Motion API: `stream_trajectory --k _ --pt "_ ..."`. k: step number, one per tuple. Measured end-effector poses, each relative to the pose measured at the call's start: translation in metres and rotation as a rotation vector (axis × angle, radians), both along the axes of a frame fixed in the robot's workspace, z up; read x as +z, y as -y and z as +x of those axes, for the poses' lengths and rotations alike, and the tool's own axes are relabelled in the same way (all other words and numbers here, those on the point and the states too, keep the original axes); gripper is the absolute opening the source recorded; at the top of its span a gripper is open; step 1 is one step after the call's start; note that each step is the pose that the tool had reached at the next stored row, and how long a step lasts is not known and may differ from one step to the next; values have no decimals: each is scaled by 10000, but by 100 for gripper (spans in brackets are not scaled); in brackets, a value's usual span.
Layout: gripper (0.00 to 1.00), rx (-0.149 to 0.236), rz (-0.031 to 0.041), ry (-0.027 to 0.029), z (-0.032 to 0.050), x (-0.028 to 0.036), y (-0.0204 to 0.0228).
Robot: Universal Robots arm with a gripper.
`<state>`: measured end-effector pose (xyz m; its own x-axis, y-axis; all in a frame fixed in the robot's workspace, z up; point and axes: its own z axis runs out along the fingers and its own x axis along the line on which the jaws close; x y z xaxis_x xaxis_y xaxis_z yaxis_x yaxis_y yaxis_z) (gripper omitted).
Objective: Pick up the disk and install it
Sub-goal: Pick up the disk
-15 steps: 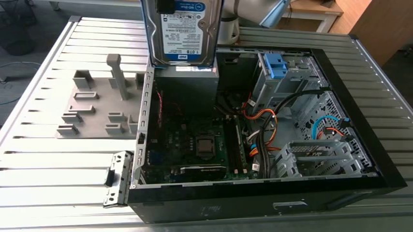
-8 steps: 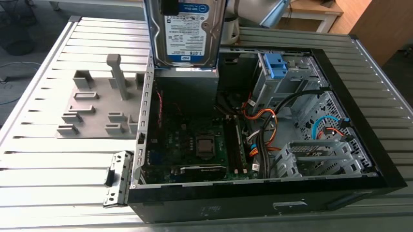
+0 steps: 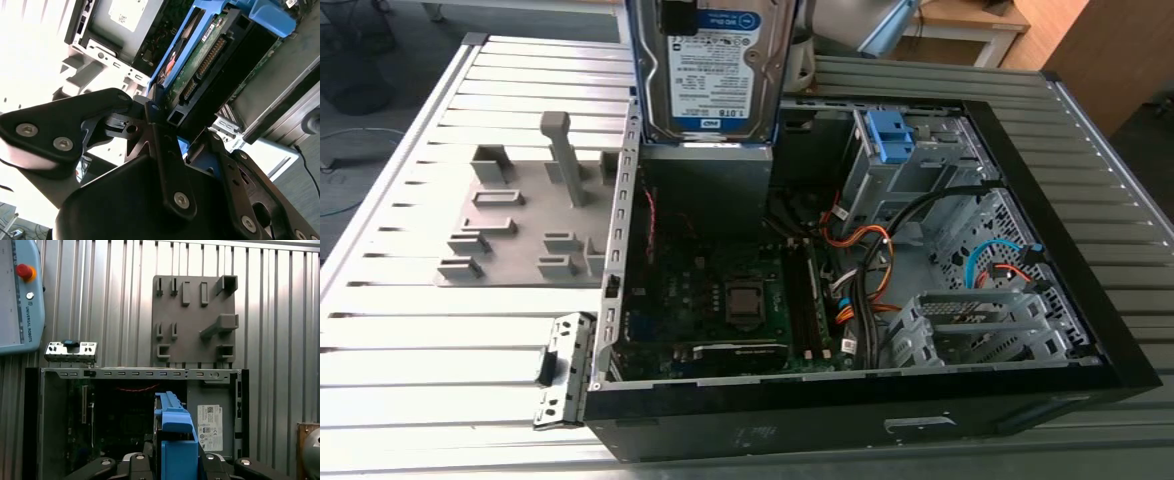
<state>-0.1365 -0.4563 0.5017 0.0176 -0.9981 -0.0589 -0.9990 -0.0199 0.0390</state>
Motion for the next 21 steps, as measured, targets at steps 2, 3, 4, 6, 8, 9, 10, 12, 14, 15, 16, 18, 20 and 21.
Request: stream_trajectory --k 2,3,4,6,8,9,10,12,14,15,16,18,20,21 --pt "36 0 -1 -1 15 -1 6" --pt "36 0 -1 -1 22 -1 8" --pt "36 0 -2 -1 30 -2 11" --pt "36 0 -1 -1 46 -4 16" --pt "36 -1 1 0 61 -7 20" --pt "36 -1 1 1 69 -8 22" --pt "36 0 1 1 77 -9 23" --pt "36 -1 -1 0 95 -9 26" --pt "36 -1 1 0 111 -11 30" --pt "36 0 0 0 120 -12 31" --pt "36 0 0 0 129 -12 32" --pt "36 0 0 0 144 -13 35" --pt "36 0 -1 -1 157 -14 38" --pt "36 0 -1 -1 163 -15 40"
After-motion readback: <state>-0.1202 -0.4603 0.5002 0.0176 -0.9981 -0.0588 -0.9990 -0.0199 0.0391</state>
